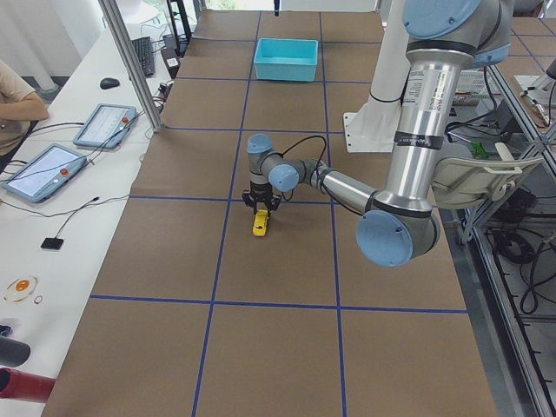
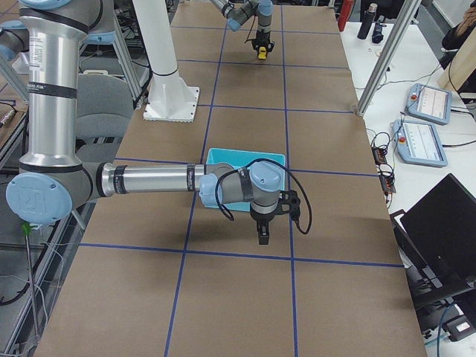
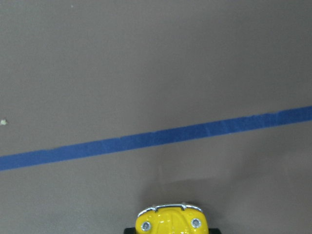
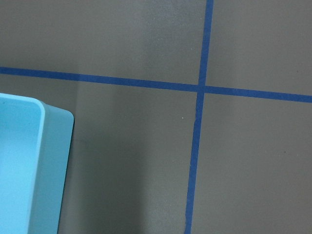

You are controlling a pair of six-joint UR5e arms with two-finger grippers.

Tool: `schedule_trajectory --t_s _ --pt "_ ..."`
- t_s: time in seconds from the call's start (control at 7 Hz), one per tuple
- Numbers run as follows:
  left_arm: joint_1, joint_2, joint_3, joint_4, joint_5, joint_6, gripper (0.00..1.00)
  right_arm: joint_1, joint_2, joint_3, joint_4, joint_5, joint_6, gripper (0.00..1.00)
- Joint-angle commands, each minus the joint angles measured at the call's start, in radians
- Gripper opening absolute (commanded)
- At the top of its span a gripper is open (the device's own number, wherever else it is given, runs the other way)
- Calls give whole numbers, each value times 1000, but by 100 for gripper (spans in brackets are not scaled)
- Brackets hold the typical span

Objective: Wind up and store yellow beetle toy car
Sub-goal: 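Keep pulling the car farther back toward the left arm's base, then open the left gripper and let the car roll toward the blue box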

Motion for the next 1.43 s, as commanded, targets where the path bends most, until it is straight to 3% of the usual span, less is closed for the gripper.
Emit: schedule_trajectory --t_s 0.0,0.57,0.71,0.86,1.29 --pt "-17 3 23 -26 -14 36 0 0 0 0 0 0 0 100" --pt "-28 23 24 -42 -30 26 0 0 0 0 0 0 0 100" --pt "-28 23 23 -42 -31 26 94 0 0 0 0 0 0 100" --pt "-28 22 23 -42 -31 26 100 -1 0 0 0 0 0 100" --pt "-31 23 23 -42 -31 27 100 -1 0 2 0 0 0 100"
